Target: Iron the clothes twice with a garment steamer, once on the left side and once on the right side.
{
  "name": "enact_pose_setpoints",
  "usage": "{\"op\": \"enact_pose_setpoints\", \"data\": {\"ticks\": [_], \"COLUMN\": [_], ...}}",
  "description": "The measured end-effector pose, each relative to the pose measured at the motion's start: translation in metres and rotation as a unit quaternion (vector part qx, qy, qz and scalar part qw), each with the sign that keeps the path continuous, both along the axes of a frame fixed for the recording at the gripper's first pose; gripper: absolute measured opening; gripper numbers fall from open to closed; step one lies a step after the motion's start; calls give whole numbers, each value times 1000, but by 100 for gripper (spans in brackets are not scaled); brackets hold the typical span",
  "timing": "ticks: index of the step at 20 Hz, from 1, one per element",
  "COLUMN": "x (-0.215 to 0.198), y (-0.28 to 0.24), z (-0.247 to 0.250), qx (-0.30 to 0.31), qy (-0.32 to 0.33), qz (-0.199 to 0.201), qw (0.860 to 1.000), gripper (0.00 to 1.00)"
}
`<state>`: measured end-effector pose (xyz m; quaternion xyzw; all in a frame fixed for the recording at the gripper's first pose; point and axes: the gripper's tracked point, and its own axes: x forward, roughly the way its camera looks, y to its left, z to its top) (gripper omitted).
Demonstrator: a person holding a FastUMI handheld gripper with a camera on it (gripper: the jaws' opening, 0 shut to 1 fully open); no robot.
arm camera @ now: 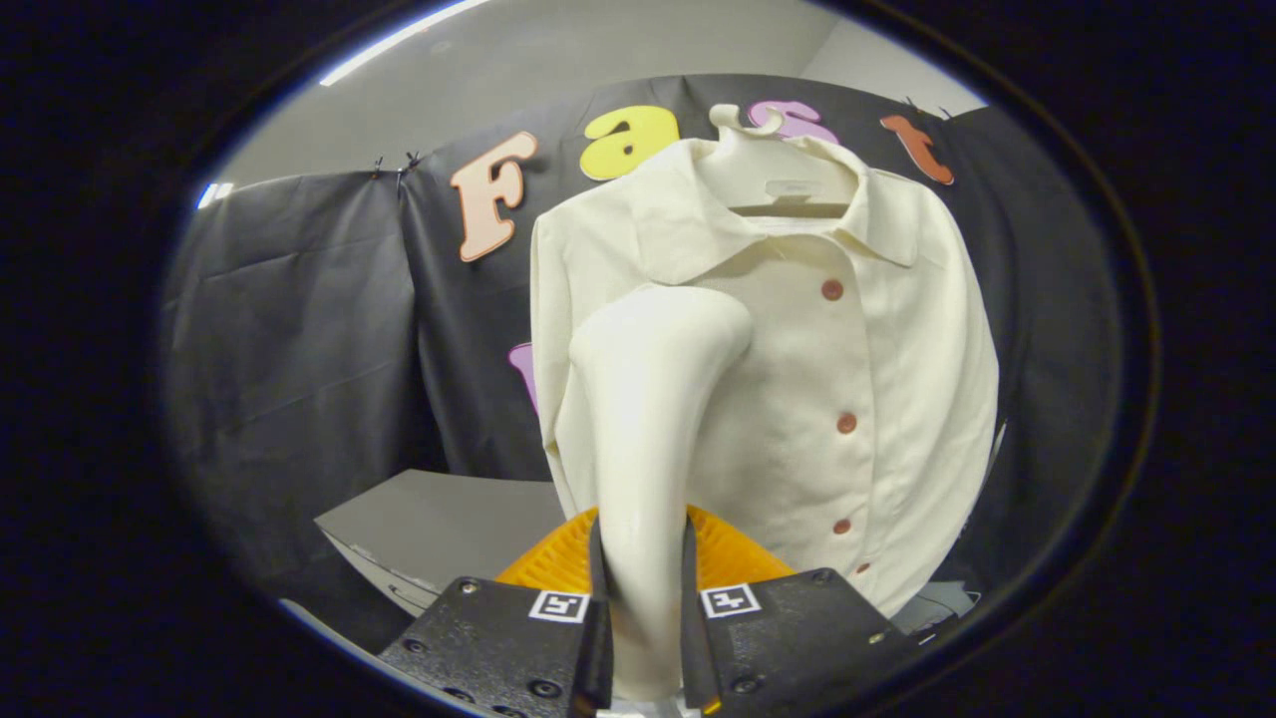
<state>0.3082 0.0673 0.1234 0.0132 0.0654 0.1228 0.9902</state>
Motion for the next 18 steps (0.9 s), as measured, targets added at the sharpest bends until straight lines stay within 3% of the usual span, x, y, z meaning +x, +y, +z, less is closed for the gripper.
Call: {"op": "enact_pose_setpoints", "data": {"ticks": [18], "x": [-23], "y": [0], "z": [-186], "qx": [-24], "qy": [106], "qz": [36], "qw": [993], "gripper": [27]}}
